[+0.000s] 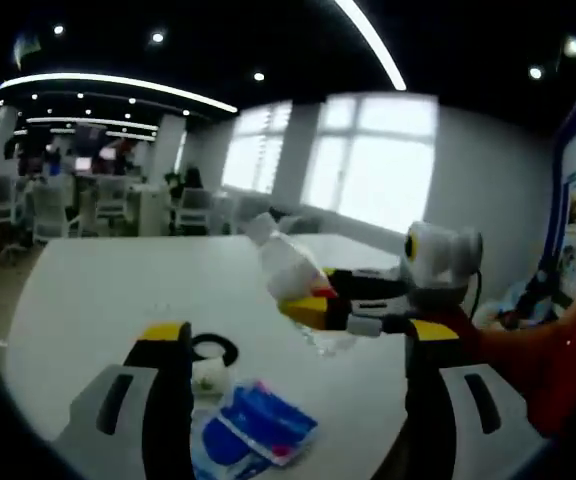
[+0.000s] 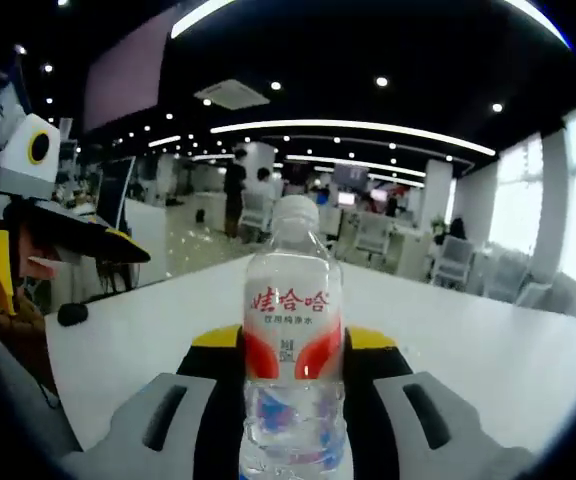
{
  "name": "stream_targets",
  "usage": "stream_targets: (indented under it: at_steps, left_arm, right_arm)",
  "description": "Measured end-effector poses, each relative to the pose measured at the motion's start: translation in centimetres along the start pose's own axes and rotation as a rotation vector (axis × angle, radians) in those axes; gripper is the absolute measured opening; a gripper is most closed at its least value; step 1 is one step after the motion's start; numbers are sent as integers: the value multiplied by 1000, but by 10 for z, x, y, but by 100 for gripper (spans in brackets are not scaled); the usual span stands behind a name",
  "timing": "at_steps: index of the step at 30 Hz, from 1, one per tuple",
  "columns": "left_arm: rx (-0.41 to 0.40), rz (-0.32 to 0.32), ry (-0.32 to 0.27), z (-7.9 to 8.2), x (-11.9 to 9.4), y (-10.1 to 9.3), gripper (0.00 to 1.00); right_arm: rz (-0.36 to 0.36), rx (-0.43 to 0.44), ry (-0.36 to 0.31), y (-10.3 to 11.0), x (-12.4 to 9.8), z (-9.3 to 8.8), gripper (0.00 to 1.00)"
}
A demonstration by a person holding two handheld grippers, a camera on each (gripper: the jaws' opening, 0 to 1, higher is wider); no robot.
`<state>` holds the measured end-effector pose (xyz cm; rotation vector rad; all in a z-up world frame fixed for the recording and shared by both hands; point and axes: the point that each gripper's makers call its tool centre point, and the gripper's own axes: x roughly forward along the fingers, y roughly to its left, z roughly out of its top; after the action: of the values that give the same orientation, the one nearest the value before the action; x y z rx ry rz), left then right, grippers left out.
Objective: Arrange the tabletop items into an orderly group along one side of the table until the central work area is clear of visible clutter.
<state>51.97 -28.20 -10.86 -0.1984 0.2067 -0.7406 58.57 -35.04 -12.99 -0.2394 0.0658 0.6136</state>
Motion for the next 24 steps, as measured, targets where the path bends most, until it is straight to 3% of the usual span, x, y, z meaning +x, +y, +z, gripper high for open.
stream_targets:
  at_steps: [7, 12, 17, 24]
  left_arm:
    - [-48, -39, -60, 35, 7, 0, 84]
    - [-120, -95, -115, 60, 15, -7, 83]
    - [-157, -111, -121, 65, 23, -7, 81]
    - [-186, -112, -90, 52, 28, -3, 72]
  right_arm:
    - [31, -28, -111, 18, -12, 45, 35]
    - [55, -51, -166, 33, -15, 66, 35]
    - [71, -60, -189, 44, -14, 71, 36]
    - [92, -58, -193, 55, -10, 66, 36]
